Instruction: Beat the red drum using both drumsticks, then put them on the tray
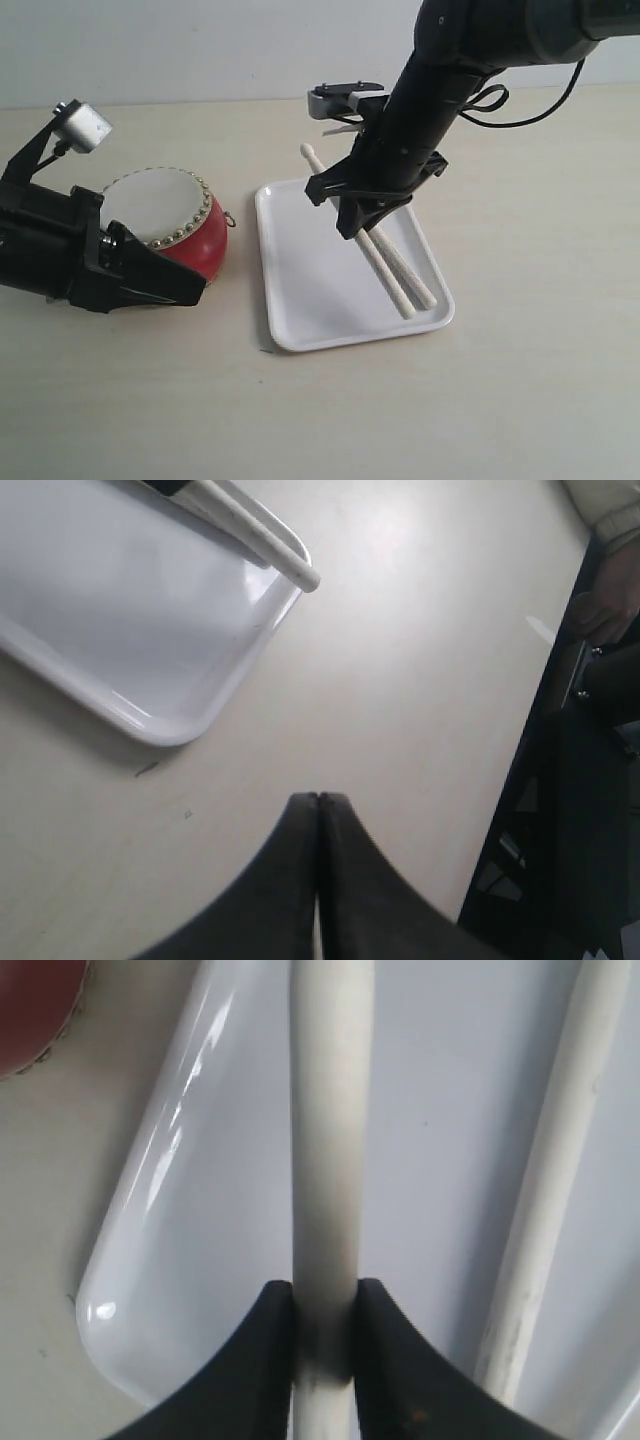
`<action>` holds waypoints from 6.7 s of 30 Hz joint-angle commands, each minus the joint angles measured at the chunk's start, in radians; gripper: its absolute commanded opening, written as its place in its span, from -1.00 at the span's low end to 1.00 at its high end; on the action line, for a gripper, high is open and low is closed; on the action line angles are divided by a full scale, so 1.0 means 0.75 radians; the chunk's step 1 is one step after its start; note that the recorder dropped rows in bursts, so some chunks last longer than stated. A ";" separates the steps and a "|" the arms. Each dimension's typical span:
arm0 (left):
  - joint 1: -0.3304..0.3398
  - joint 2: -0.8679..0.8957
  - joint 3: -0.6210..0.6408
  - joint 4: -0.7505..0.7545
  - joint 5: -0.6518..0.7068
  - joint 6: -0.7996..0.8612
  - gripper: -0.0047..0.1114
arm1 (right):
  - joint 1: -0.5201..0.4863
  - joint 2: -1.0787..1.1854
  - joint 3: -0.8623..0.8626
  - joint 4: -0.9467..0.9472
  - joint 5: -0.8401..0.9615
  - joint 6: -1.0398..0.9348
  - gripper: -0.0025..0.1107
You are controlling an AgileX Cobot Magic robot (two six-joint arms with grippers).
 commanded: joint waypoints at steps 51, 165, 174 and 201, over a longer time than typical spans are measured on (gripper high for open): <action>0.124 -0.296 0.082 0.101 -0.385 -0.273 -0.92 | -0.004 -0.491 0.274 -0.156 -0.342 0.043 -0.96; 0.344 -1.888 0.901 2.024 -1.137 -2.245 -0.92 | -0.001 -2.149 1.341 -0.088 -0.741 0.121 -0.96; 0.344 -1.888 0.901 2.024 -1.137 -2.245 -0.92 | -0.348 -2.497 1.730 -0.031 -1.120 0.121 -0.96; 0.344 -1.888 0.901 2.024 -1.137 -2.245 -0.92 | -0.531 -2.767 1.986 -0.596 -1.091 0.537 -0.96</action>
